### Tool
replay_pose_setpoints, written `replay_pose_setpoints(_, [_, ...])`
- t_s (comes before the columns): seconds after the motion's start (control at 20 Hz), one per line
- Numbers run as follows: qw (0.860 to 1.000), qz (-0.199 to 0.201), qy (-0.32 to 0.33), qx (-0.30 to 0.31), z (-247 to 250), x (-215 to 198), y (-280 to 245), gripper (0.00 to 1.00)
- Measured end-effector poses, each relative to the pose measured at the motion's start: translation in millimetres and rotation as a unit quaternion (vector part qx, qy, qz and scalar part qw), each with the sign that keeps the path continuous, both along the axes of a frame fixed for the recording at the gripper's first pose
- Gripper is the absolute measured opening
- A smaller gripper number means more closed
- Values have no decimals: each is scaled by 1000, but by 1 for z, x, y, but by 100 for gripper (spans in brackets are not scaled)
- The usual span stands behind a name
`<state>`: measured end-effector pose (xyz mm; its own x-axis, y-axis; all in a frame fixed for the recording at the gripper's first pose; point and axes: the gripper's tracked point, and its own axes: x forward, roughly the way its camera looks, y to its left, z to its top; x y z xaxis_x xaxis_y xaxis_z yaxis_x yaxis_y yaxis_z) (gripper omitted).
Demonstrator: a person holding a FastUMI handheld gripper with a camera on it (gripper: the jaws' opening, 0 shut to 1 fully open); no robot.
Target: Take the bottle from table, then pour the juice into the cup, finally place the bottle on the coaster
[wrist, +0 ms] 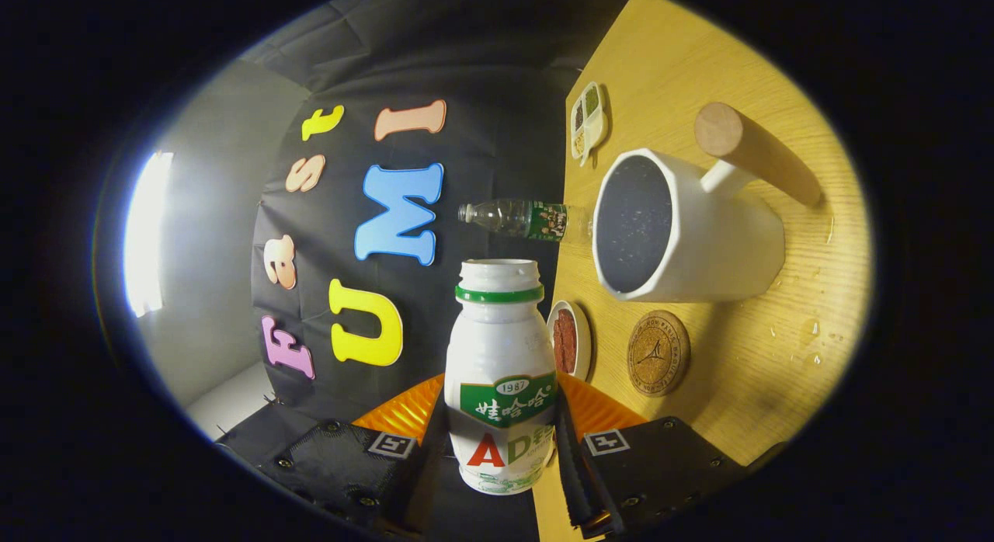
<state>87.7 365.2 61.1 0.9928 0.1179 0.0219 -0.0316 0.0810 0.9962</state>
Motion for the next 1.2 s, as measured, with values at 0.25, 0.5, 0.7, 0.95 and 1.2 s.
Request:
replay_pose_setpoints(0.25, [999, -2, 4, 42, 1, 1, -1, 64])
replay_pose_setpoints(0.5, [998, -7, 4, 66, 1, 2, -3, 64])
replay_pose_setpoints(0.7, [996, -12, -2, 85, 4, 0, -6, 64])
replay_pose_setpoints(0.95, [995, -15, -3, 96, 7, 0, -7, 64])
replay_pose_setpoints(1.2, [994, -14, -6, 105, 8, -1, -8, 64])
